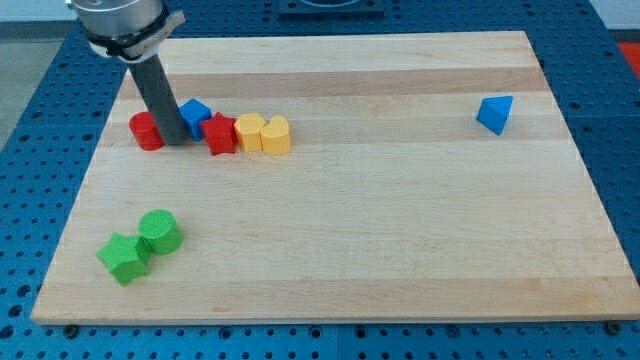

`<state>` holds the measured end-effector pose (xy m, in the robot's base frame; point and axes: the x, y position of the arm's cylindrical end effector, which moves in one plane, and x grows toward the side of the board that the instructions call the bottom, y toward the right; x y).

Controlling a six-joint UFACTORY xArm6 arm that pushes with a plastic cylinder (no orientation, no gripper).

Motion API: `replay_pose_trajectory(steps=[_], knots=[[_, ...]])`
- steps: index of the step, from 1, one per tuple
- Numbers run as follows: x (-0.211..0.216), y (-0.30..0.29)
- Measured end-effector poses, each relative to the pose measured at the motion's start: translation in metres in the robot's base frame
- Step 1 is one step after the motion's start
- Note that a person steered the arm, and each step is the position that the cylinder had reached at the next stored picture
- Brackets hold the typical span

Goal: Move the blue cube to blue triangle

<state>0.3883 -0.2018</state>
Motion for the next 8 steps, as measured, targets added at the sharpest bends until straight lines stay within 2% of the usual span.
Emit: replay_pose_trajectory(steps=[3,4,8], knots=[[-0.048,0.000],[-0.050,0.001],[-0.054,0.092]])
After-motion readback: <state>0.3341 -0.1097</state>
